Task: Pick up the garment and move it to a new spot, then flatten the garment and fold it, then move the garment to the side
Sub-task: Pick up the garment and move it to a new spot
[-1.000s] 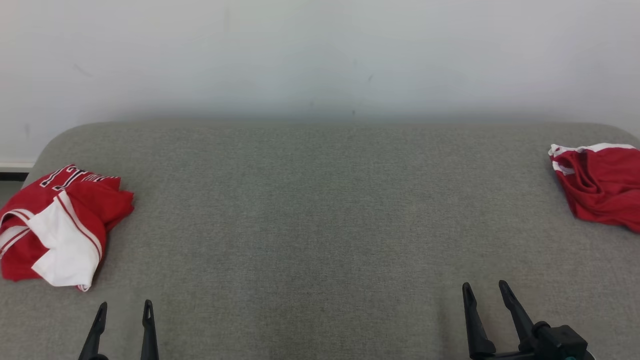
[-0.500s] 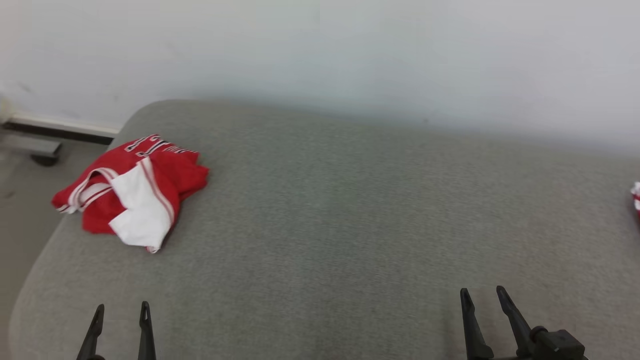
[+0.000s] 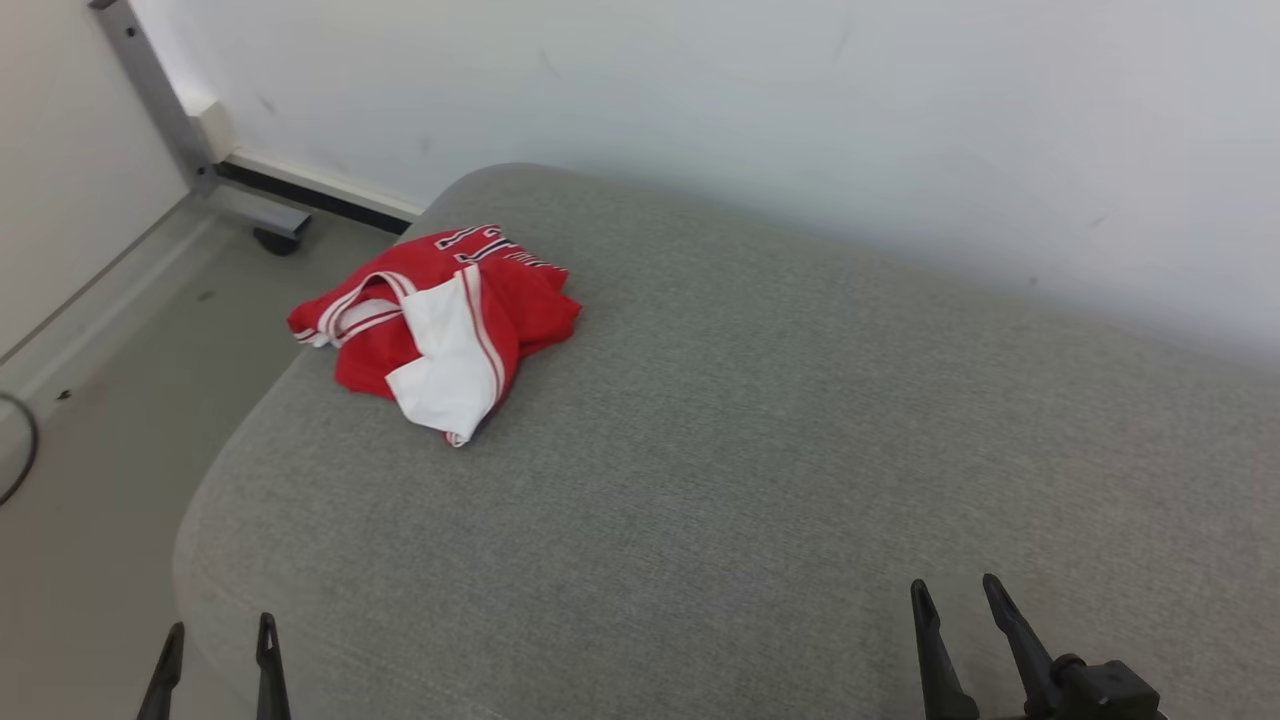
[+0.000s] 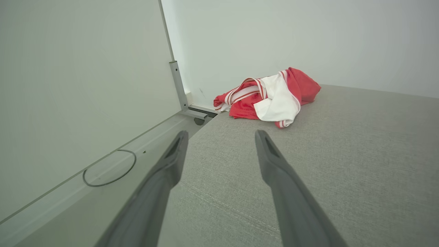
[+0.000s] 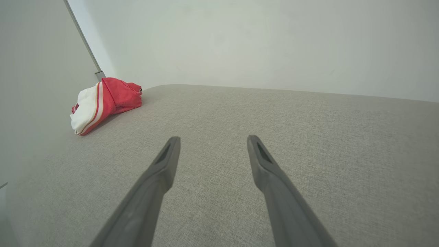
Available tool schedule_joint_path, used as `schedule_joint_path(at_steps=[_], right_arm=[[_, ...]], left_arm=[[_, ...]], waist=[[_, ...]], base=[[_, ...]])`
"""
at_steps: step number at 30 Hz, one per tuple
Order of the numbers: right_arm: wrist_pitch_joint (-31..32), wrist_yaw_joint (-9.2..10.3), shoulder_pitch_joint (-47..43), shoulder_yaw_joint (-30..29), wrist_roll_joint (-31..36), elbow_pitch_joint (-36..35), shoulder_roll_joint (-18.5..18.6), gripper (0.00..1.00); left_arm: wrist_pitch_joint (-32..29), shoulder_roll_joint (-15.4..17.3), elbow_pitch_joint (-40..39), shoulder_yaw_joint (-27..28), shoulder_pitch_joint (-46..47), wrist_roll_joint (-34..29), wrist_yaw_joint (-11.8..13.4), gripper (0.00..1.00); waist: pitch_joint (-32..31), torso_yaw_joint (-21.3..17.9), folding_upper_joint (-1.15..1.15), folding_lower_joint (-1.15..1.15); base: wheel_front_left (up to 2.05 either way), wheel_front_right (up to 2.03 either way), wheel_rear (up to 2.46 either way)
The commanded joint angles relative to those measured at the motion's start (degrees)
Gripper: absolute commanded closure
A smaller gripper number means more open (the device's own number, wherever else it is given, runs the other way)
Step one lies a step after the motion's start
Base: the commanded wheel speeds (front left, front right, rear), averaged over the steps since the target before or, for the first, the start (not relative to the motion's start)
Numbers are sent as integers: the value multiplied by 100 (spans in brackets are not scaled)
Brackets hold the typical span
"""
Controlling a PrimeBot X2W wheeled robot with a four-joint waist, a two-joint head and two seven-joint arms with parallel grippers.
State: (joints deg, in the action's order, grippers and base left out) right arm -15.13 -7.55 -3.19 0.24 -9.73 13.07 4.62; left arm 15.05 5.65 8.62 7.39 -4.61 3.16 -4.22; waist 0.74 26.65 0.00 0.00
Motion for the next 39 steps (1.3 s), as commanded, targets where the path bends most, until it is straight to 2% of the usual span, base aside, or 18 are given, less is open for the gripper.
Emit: schedule_joint_path(at_steps=[1,14,19,28,32,39], right_arm=[[2,16,49,57,9,13,6,0],[2,16,222,166,-23,71,141,0],[2,16,241,76,56,-10,220,0],[2,16,699,7,167,-252,622,0],[1,16,970,-42,196,-488,800,0],[2,15,1175,-189,229,-1047,918,0]], left_arm=[[18,10,-53,61,-65,45,33,0],[18,-4,-90,195,56,146,65,0],[18,128,108,137,515,226,-65,0],[18,512,569,182,2157,573,-219,0],[18,727,933,286,3175,815,-240,0],[-64,1218,1497,288,4360,906,-284,0]], waist=[[54,285,0,0],[194,314,0,0],[382,201,0,0],[1272,-461,0,0],[1789,-945,0,0],[2406,-1646,0,0]], base=[[0,0,0],[0,0,0],[0,0,0],[0,0,0],[0,0,0],[0,0,0]])
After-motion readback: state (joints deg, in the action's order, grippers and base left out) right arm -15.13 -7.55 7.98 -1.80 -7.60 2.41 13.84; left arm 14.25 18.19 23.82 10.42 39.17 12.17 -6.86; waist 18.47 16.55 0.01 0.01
